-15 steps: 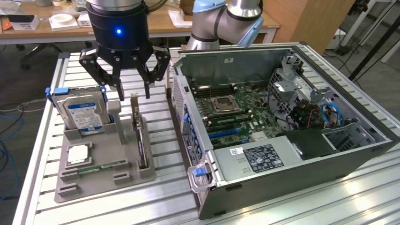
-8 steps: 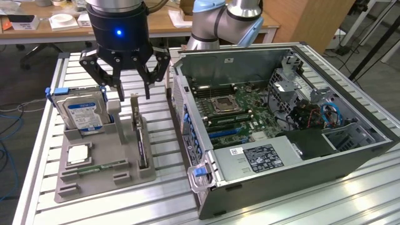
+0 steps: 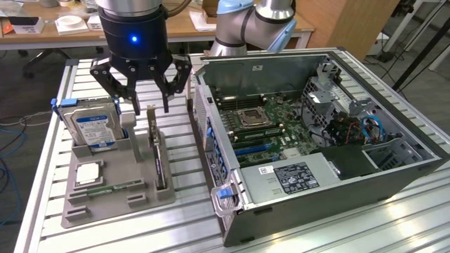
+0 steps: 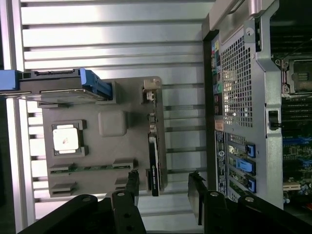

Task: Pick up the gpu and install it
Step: 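Pick up the gpu and move the gpu toward the slot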

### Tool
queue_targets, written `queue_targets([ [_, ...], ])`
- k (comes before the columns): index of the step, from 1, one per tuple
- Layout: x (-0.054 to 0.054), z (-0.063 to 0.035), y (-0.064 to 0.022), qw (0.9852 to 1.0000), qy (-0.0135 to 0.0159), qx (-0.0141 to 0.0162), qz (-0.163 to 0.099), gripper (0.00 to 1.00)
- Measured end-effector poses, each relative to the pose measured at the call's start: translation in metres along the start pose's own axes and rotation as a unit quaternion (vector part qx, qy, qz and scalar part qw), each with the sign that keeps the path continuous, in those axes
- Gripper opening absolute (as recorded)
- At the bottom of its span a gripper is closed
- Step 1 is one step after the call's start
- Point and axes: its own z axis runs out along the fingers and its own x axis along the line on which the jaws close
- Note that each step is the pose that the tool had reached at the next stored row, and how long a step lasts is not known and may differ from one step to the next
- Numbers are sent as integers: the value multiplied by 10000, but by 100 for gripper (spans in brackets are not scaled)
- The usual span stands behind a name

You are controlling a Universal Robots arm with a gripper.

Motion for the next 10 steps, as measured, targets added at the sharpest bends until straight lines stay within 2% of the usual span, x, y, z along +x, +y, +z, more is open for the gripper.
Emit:
queue_targets([
  [10, 1, 57, -2, 10000, 0, 0, 0, 53],
])
